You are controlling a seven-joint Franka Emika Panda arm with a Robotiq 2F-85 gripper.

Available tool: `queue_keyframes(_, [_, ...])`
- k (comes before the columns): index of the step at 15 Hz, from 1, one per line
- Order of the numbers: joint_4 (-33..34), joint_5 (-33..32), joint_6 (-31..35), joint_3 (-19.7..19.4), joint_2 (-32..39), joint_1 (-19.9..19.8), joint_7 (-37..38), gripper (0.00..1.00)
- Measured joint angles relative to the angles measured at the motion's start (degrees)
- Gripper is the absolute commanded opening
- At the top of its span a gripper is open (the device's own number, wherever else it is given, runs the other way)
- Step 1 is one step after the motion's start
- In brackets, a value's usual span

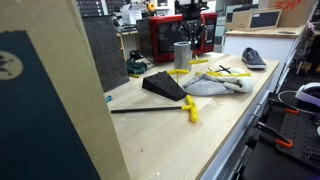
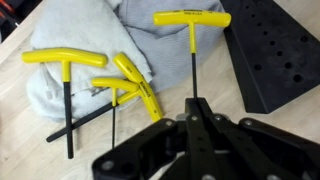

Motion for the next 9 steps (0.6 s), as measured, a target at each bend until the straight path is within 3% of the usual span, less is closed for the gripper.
queue_keyframes(9, [-7.89, 2.85, 0.17, -2.37, -1.98, -3.59, -13.26, 0.01])
